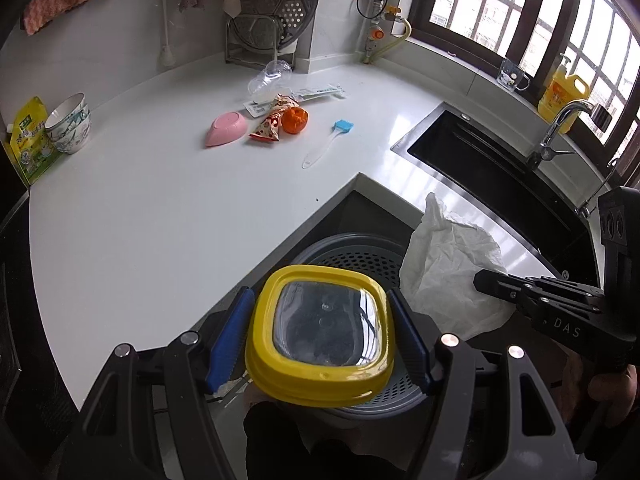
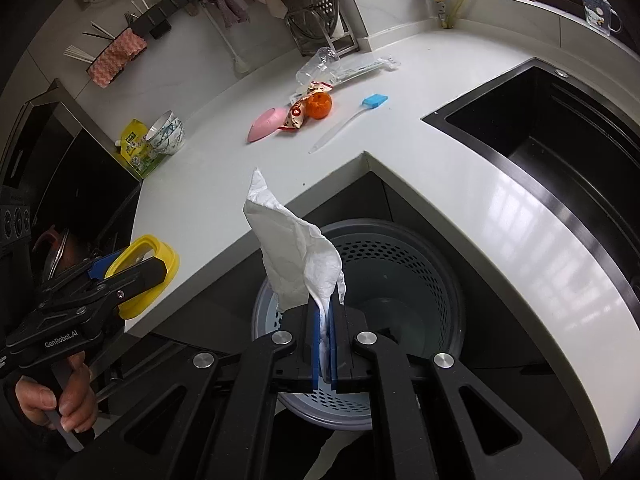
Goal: Collect trash
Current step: 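Lift the white bag and yellow lid and carry both over the basket, then open both grippers to drop the white bag and yellow lid into the basket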
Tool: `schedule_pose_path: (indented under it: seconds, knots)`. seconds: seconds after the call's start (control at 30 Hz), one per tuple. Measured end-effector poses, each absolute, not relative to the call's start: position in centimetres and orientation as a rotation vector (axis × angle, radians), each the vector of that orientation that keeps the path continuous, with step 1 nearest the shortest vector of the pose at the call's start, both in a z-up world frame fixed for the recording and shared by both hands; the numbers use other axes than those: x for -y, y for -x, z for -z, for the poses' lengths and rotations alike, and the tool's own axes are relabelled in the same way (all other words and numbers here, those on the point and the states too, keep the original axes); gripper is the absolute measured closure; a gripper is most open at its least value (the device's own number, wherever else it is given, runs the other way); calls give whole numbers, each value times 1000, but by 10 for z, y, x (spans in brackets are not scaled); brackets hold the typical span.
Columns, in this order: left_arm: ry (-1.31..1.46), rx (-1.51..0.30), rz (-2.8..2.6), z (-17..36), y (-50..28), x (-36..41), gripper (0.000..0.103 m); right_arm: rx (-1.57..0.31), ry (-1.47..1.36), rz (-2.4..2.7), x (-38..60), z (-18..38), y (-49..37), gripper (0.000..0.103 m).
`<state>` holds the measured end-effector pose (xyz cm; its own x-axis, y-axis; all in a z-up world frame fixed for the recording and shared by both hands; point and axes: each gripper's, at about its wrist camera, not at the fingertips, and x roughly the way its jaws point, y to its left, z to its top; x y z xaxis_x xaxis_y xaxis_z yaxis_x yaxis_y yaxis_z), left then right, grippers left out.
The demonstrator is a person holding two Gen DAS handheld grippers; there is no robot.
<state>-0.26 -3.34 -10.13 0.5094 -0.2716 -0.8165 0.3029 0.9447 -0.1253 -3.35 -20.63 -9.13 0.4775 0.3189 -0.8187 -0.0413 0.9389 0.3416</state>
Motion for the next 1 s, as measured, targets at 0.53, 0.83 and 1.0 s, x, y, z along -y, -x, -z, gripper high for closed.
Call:
schedule_pose_path:
  seconds: [0.53, 0.83, 1.0]
  knots:
    - [-102, -1066, 426, 171, -25, 78, 36, -1131, -384, -96, 223, 166, 35, 99]
    - [-63, -1074, 394, 165, -32, 68, 21, -1140, -361, -81, 224, 162, 27, 70]
    - [-43, -1084, 362, 159, -31, 58, 19, -1133, -364, -84, 226, 153, 29, 69]
